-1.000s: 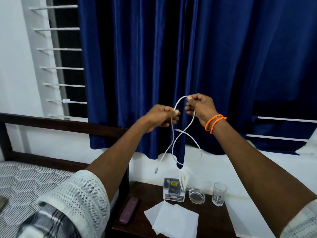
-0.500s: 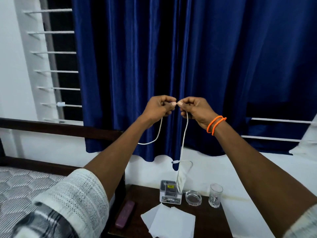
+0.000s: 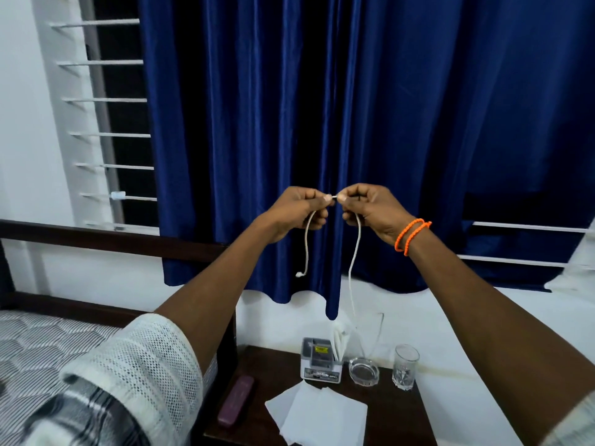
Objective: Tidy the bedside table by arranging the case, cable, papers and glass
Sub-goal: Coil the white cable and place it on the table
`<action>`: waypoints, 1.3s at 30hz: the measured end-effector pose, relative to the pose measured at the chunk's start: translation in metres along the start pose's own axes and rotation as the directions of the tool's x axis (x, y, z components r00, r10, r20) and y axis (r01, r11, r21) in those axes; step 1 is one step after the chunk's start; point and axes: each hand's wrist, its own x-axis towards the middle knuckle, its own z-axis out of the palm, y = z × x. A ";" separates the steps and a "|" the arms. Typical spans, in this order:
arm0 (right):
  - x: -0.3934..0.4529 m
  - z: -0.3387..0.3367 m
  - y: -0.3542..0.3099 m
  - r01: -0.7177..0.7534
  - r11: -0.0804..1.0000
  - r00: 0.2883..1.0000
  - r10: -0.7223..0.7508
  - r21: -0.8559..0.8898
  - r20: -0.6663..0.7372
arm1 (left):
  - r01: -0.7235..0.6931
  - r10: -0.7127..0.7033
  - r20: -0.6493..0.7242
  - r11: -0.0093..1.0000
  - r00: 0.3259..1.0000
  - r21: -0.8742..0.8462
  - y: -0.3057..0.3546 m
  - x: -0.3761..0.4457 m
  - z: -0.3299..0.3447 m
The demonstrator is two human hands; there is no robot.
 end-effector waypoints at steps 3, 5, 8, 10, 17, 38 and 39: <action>0.004 0.002 -0.007 0.054 0.998 0.995 -0.053 0.011 -0.084 | -0.011 0.011 0.005 1.000 1.000 0.006 0.004 0.001 0.001; 0.007 0.000 -0.013 0.074 0.997 0.980 -0.066 0.036 -0.186 | 0.015 -0.015 0.019 1.000 1.000 0.015 0.000 -0.002 -0.002; 0.012 -0.007 -0.018 0.073 0.997 0.949 -0.060 0.029 -0.311 | 0.057 -0.058 0.037 0.998 0.998 0.033 -0.009 -0.008 -0.006; 0.013 -0.012 -0.016 0.038 0.999 0.946 -0.032 0.014 -0.322 | 0.065 -0.065 0.042 0.998 0.997 0.004 -0.011 -0.011 -0.009; 0.002 -0.002 -0.009 0.044 0.997 0.990 -0.051 -0.058 -0.133 | 0.028 -0.033 -0.024 0.980 0.999 -0.195 0.009 -0.003 0.000; 0.012 -0.001 -0.008 0.137 0.990 0.965 -0.141 -0.032 -0.222 | 0.026 -0.014 0.029 0.891 0.999 -0.454 0.016 0.006 0.018; 0.014 0.000 -0.009 0.138 0.990 0.958 -0.143 -0.040 -0.249 | 0.028 -0.005 0.052 0.881 0.999 -0.473 0.016 0.006 0.019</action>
